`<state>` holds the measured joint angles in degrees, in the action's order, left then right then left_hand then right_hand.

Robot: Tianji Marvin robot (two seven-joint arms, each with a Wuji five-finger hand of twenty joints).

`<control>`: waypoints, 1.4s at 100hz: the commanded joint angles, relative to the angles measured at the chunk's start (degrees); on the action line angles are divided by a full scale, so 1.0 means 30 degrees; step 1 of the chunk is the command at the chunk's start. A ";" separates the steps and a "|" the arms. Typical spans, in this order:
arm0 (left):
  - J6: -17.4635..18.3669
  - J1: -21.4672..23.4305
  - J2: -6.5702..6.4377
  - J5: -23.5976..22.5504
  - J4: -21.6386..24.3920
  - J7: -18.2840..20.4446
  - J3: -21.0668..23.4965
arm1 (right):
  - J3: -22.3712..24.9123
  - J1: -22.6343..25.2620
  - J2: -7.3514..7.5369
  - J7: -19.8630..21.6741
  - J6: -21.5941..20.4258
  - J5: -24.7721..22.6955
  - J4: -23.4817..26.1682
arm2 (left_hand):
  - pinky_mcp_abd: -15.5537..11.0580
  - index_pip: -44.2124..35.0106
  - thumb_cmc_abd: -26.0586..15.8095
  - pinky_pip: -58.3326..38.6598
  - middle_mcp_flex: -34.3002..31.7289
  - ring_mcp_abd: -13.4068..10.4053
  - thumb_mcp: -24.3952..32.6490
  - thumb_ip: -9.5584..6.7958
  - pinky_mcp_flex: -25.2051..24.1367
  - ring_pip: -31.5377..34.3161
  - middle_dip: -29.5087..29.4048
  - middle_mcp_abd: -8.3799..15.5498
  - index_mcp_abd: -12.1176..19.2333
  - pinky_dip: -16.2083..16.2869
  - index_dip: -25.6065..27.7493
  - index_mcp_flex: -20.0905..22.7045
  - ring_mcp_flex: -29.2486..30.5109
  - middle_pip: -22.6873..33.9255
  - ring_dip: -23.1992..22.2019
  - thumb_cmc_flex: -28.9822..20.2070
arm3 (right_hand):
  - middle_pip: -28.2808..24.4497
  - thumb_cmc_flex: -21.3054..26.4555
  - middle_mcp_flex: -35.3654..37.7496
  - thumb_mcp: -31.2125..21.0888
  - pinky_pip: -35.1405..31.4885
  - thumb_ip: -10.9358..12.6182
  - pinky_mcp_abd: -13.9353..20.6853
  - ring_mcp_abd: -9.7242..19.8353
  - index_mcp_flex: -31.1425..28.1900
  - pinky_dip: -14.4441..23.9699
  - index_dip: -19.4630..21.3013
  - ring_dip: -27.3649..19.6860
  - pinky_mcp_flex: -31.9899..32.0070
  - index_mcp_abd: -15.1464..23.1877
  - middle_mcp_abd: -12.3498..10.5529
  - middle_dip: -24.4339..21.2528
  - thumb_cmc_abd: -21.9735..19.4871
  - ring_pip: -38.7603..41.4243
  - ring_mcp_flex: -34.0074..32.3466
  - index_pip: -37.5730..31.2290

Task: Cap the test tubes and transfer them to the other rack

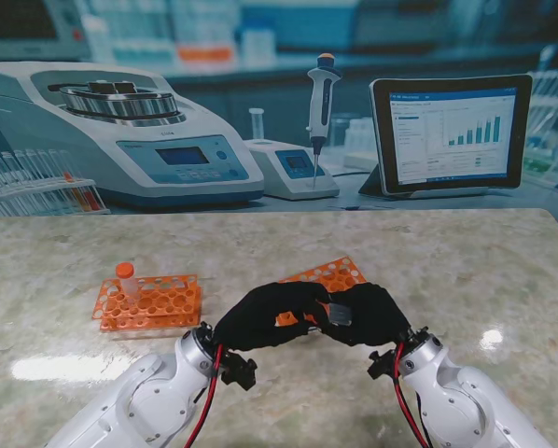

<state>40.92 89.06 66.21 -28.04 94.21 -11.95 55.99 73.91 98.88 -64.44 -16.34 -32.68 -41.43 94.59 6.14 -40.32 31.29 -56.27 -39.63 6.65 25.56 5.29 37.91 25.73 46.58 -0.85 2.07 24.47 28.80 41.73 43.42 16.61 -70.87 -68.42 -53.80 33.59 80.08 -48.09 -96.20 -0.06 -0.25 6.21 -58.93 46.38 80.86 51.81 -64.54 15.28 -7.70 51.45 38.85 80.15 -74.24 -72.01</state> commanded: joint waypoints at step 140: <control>-0.0286 -0.0777 0.0219 0.2278 -0.0527 0.0796 -0.1058 | -0.0262 0.0266 -0.0119 -0.0393 -0.0606 -0.0203 0.0211 | 0.0195 0.0459 -0.0581 0.0366 -0.0142 -0.0670 0.0916 -0.0466 -0.0265 0.0231 -0.0048 -0.0708 -0.0678 -0.0021 -0.0258 0.0472 0.0062 0.0876 0.1137 -0.1849 | -0.0035 0.0606 0.0808 -0.0063 -0.5931 -0.0260 0.2170 0.1279 -0.0342 0.0866 0.0849 0.1174 -0.1438 0.1526 0.0179 0.0212 -0.0525 0.3331 -0.0500 -0.1056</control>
<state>40.46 86.95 66.53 -20.97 92.70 -10.05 53.23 73.92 99.10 -64.46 -17.73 -34.06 -41.70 94.64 6.94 -40.32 31.32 -56.27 -39.58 7.81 25.57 5.33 37.46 26.62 46.58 -1.83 2.06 24.47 29.17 41.71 43.42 17.21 -68.79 -68.44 -53.79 33.59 80.08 -48.01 -96.20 -0.06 -0.25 6.21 -58.91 46.13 81.65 51.81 -64.54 15.45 -7.70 51.45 38.81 80.15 -74.24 -72.59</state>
